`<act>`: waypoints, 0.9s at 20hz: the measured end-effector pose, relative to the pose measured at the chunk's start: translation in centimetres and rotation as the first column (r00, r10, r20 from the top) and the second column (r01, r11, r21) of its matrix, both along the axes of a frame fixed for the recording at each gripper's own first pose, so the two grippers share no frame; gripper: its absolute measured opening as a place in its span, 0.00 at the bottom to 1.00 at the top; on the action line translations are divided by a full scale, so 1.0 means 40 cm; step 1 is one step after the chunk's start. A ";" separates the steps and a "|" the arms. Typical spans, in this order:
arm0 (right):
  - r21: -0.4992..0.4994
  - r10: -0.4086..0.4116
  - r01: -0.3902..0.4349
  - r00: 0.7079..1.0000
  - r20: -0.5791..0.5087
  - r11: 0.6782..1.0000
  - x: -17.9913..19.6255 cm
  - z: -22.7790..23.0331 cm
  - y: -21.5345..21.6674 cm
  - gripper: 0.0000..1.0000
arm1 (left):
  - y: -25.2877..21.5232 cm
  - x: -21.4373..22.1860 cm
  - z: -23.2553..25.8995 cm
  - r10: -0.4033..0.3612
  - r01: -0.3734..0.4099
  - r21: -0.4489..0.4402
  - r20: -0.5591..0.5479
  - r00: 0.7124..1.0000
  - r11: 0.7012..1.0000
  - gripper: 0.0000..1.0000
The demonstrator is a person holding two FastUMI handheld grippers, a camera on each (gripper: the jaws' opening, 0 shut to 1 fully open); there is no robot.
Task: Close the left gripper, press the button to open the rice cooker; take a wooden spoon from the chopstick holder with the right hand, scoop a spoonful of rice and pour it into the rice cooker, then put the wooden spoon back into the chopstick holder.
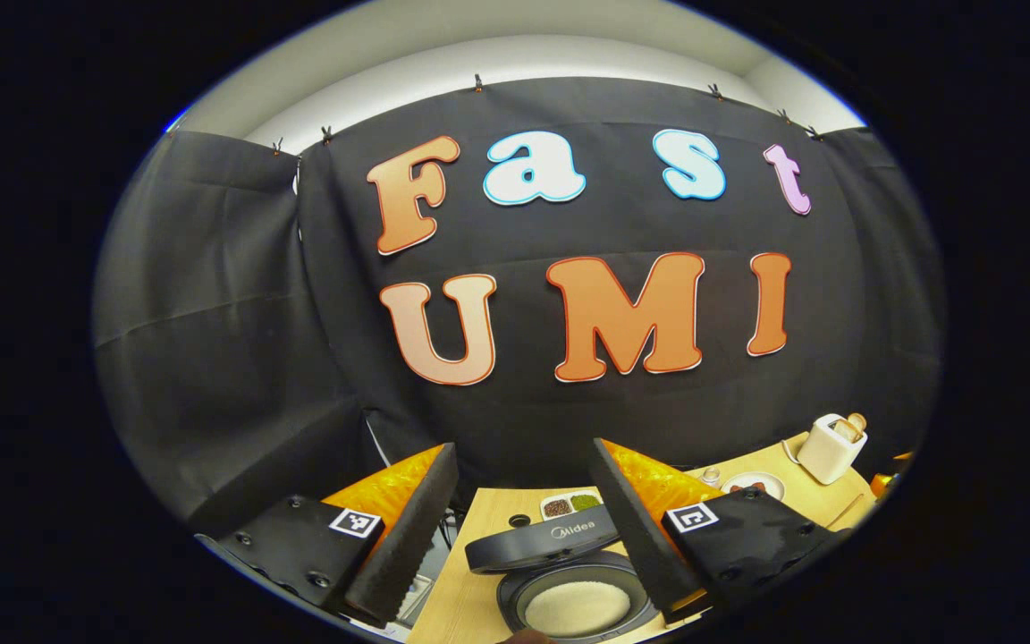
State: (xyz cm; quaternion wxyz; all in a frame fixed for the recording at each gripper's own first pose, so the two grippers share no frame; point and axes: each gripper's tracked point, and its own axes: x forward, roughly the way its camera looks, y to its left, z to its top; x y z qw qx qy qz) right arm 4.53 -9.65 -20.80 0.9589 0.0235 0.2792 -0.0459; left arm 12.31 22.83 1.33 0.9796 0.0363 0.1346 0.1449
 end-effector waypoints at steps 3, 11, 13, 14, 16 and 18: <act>0.010 0.018 -0.018 0.999 0.033 1.000 0.002 0.036 0.019 0.87 | 0.004 0.049 -0.051 0.012 -0.017 -0.078 -0.059 0.998 0.997 1.00; 0.004 0.046 -0.046 0.998 0.047 0.999 -0.027 0.048 0.029 0.87 | 0.000 0.201 -0.284 0.000 -0.094 -0.290 -0.308 0.951 0.952 0.94; 0.001 0.047 -0.047 0.998 0.035 0.999 -0.036 0.036 0.022 0.87 | 0.026 0.217 -0.355 0.008 -0.136 -0.313 -0.378 0.926 0.940 0.98; 0.000 0.045 -0.045 0.999 0.030 0.999 -0.042 0.033 0.017 0.87 | 0.022 0.212 -0.391 0.001 -0.158 -0.341 -0.418 0.909 0.927 0.94; 0.001 0.041 -0.041 0.999 0.022 0.999 -0.050 0.027 0.010 0.87 | 0.007 0.182 -0.440 -0.007 -0.223 -0.416 -0.484 0.875 0.881 0.98; 0.000 0.039 -0.039 0.999 0.011 0.999 -0.060 0.018 0.006 0.87 | 0.028 0.144 -0.501 0.008 -0.299 -0.415 -0.573 0.819 0.859 1.00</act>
